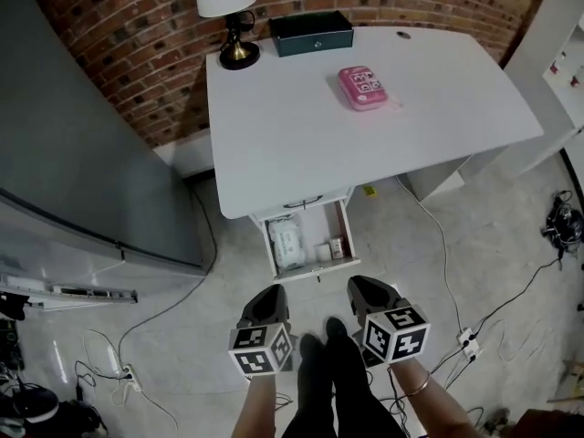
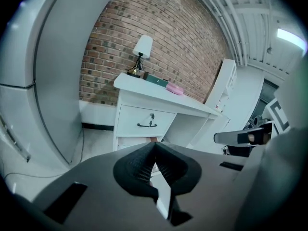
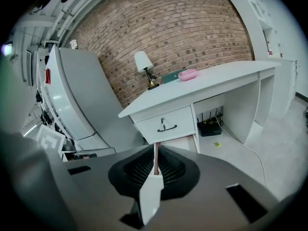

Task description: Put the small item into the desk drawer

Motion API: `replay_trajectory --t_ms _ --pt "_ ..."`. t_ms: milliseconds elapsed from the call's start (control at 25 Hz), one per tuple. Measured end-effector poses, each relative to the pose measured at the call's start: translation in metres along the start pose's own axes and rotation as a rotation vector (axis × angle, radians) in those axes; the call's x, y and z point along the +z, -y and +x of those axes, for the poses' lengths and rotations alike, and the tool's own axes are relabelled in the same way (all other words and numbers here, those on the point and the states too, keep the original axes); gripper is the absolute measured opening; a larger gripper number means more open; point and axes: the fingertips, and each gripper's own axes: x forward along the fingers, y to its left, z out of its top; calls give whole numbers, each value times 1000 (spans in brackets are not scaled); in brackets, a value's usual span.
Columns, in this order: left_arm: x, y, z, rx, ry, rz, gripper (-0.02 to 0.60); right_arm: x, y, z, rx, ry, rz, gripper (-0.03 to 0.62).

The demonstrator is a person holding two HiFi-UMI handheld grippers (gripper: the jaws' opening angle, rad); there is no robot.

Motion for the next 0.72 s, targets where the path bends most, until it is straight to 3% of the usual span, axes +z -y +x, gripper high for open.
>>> replay_trajectory --t_ms 720 --pt "91 70 -109 -73 158 143 21 66 -65 -150 35 187 -10 6"
